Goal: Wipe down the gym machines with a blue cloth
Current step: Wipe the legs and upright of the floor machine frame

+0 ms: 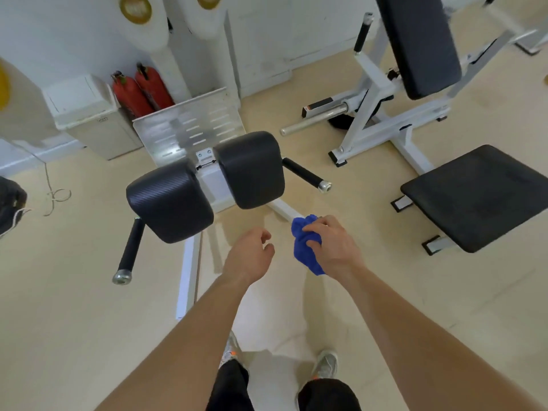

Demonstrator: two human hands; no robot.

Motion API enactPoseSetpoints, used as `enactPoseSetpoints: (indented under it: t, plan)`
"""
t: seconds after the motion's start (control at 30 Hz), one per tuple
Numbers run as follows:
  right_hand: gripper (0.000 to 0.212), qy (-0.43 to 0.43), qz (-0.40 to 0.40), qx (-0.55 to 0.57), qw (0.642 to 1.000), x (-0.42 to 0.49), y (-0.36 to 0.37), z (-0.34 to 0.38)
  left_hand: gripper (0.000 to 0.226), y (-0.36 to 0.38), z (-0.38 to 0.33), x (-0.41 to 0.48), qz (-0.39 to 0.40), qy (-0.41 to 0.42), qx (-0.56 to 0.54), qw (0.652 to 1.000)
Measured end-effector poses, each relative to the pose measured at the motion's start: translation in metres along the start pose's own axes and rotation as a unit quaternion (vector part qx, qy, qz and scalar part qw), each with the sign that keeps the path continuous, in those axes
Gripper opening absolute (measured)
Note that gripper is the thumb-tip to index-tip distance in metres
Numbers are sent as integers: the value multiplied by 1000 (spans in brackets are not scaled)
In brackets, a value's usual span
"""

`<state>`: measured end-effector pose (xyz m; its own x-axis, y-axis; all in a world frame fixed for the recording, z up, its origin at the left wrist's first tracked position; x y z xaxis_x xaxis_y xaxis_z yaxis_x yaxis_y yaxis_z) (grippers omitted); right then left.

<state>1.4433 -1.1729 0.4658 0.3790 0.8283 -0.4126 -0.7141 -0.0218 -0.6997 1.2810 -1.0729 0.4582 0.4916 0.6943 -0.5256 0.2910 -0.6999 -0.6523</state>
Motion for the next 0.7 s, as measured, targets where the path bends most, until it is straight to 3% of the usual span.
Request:
enactPoseSetpoints:
  t: [0.37,0.57,0.7]
  plan:
    - [30,-11,34,-50,998,-84,-112,-73,32,38,-134,-59,-23,-1,9,1000]
    - [25,-32,30,-66,997,-65,-173,-84,32,33,-191,-28,-23,7,6,1000]
    - [33,-34,47,-55,997,-29,-211,-93,32,43,-221,8,-10,-8,-18,1000]
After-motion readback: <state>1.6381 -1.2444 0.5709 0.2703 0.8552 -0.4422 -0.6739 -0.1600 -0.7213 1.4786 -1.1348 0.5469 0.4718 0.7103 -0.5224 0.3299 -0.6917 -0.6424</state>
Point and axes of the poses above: each hand's wrist, its own x-axis towards the middle knuckle, its own y-axis out of the palm, z = x × y, the point moved 6 cm from there along x, towards the middle knuckle, and after that the axes turned 6 degrees about z, right-handed, at the moved point
